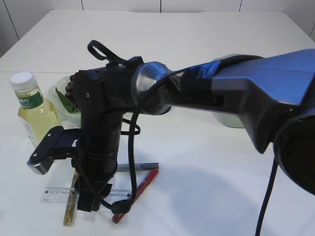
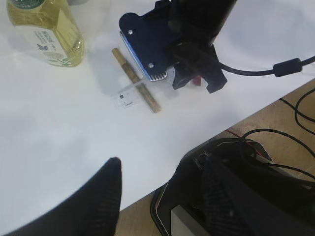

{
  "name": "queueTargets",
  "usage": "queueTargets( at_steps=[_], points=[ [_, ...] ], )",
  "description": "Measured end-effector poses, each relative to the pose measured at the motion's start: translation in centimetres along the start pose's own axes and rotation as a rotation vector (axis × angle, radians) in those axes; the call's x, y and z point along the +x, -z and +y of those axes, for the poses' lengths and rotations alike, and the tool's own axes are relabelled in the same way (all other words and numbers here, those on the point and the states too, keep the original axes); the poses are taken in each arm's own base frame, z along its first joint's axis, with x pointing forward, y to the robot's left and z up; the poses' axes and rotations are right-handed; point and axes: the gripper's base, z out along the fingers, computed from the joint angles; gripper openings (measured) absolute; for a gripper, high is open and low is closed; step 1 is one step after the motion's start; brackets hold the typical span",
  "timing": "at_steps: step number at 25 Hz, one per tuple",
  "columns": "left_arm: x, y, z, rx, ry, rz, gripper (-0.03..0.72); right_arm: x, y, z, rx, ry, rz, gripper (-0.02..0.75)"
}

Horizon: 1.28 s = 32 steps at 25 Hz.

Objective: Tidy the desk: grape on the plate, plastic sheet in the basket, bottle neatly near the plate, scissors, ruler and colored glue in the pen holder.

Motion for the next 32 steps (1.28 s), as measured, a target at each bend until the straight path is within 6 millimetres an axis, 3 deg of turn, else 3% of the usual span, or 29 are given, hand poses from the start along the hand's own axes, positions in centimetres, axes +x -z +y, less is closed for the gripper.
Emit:
queueTargets(
  at_steps=[4, 19, 26, 32],
  points=[
    [0.0, 0.0, 0.0, 0.0, 0.0, 0.0, 0.383, -0.5, 1.0, 0.0, -0.001, -0.049, -0.006, 0.291],
    [0.0, 0.0, 0.0, 0.0, 0.0, 0.0, 0.382, 0.4, 1.5, -0.4, 0.042, -0.413, 0.069, 0.29],
    [0.0, 0.0, 0.0, 0.001, 0.0, 0.0, 0.38, 1.1, 5.9, -1.3, 0.105, -0.6, -0.01, 0.29],
    [0.0, 0.0, 0.0, 0.001, 0.0, 0.0, 0.379, 2.2, 11.1, -2.1, 0.307, -0.712, -0.103, 0.29]
  ],
)
